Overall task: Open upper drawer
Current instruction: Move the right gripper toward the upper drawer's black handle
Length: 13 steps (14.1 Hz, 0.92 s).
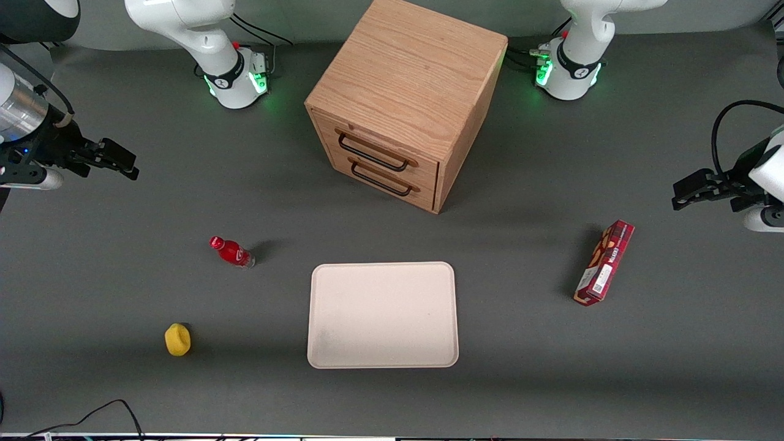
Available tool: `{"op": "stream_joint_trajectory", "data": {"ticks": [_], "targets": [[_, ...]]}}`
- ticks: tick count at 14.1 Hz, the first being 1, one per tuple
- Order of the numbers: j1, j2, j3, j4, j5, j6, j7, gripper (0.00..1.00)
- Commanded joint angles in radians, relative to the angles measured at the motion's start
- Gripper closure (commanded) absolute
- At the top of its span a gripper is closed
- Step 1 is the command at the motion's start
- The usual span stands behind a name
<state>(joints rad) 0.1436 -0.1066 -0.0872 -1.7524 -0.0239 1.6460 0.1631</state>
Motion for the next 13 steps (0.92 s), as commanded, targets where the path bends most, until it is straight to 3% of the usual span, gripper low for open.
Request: {"op": "stream_joint_trajectory", "data": {"ticks": [1,6,10,13], "targets": [[0.002,0.015,-0.003,0.031,-0.010,-0.021,-0.019,0.00],[0.007,0.016,0.001,0.057,-0.007,-0.028,-0.029,0.00],[0.014,0.027,0.030,0.062,0.172,-0.080,-0.178,0.00],[0.014,0.097,0.128,0.135,0.267,-0.080,-0.189,0.00]]}}
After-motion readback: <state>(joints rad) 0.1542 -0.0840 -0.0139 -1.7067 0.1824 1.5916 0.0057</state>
